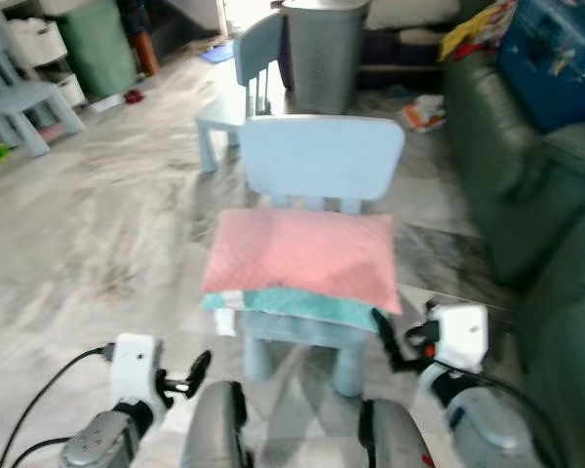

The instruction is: Move the pillow to the sofa

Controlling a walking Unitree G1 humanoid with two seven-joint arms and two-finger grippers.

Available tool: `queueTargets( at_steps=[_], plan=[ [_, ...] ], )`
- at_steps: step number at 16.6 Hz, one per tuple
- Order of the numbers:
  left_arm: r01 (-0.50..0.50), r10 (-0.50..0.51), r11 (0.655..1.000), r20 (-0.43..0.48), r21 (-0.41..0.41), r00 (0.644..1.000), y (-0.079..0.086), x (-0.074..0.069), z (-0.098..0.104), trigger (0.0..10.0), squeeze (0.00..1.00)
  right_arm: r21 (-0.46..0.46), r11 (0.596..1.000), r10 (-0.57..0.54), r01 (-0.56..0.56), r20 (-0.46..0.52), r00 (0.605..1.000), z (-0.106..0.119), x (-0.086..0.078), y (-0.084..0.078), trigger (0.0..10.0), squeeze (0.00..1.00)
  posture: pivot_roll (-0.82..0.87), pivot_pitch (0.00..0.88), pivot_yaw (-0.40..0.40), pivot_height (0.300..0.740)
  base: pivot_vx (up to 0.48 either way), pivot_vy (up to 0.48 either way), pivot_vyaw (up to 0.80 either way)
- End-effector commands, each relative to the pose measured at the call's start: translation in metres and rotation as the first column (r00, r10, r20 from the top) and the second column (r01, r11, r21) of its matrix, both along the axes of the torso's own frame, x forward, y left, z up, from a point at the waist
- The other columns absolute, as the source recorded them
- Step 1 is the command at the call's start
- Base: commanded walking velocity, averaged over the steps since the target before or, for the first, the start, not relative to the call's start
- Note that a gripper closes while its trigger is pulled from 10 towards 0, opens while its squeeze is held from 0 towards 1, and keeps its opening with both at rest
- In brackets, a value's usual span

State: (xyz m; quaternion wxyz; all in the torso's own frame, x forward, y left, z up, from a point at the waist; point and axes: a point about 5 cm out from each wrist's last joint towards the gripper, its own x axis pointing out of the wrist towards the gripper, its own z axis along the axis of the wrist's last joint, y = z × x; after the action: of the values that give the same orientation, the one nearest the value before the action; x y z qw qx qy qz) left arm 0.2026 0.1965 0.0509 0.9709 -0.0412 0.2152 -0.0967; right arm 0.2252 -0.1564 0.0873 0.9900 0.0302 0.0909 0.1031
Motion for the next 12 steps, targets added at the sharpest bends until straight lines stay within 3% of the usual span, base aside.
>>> queueTargets(
  at_steps=[1,4,12],
  plan=[
    [-0.003,0.002,1.0,0.022,0.024,1.0,0.003,0.003,0.006,10.0,0.0,-0.003,1.0,-0.003,0.003,0.01,1.0,0.002,0.0,-0.002,10.0,0.0,-0.07,0.106,0.057,0.548,0.0,0.0,0.0],
    [-0.038,0.036,0.997,0.029,0.065,0.999,0.01,0.002,0.007,10.0,0.0,-0.007,1.0,-0.001,0.001,0.006,1.0,0.0,0.001,-0.002,10.0,0.0,-0.06,0.109,0.056,0.548,0.0,0.0,0.0],
    [-0.109,0.1,0.985,0.07,0.13,0.992,0.02,0.007,0.01,10.0,0.0,-0.015,1.0,0.009,-0.008,0.016,1.0,0.001,0.004,-0.001,10.0,0.0,-0.06,0.11,0.055,0.456,0.0,0.0,0.0]
  ],
)
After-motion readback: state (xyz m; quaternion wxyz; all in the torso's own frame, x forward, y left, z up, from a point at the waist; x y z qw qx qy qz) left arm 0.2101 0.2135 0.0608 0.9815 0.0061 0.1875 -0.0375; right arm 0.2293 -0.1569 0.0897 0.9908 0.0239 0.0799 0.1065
